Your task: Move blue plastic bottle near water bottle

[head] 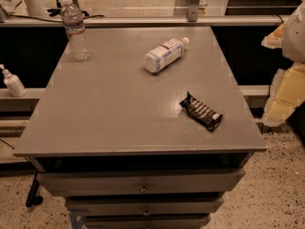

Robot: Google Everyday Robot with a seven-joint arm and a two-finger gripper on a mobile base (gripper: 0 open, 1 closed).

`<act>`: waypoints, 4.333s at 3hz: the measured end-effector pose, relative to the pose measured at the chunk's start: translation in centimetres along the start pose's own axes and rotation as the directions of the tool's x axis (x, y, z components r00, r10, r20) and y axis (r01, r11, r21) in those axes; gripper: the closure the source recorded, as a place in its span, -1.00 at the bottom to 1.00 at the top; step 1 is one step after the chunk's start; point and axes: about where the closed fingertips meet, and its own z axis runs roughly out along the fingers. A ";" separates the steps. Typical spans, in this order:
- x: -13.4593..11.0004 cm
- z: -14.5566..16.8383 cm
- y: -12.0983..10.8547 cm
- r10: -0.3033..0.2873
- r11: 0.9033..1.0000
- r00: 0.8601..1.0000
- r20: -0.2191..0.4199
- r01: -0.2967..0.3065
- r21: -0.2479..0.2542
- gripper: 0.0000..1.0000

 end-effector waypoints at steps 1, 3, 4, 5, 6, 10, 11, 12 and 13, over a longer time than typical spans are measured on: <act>0.0 0.0 0.0 0.000 1.000 1.000 0.000 0.000 0.000 -1.00; -0.8 3.3 0.7 0.046 0.998 0.994 0.103 -0.042 -0.036 -1.00; -1.5 6.7 0.6 0.115 0.992 0.978 0.174 -0.104 -0.069 -1.00; -2.5 9.9 0.5 0.172 0.983 0.959 0.226 -0.153 -0.098 -1.00; -3.3 12.5 0.4 0.211 0.976 0.942 0.261 -0.186 -0.116 -1.00; -4.7 16.6 0.9 0.280 0.957 0.915 0.289 -0.242 -0.162 0.27; -4.6 16.7 1.2 0.286 0.955 0.916 0.281 -0.246 -0.167 0.74; -4.6 16.7 1.2 0.284 0.955 0.918 0.276 -0.245 -0.168 1.00; -5.4 16.2 0.4 0.275 0.958 0.918 0.285 -0.236 -0.161 1.00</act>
Offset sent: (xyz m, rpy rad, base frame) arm 0.0036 0.0069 -0.0186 0.0820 0.0187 0.0057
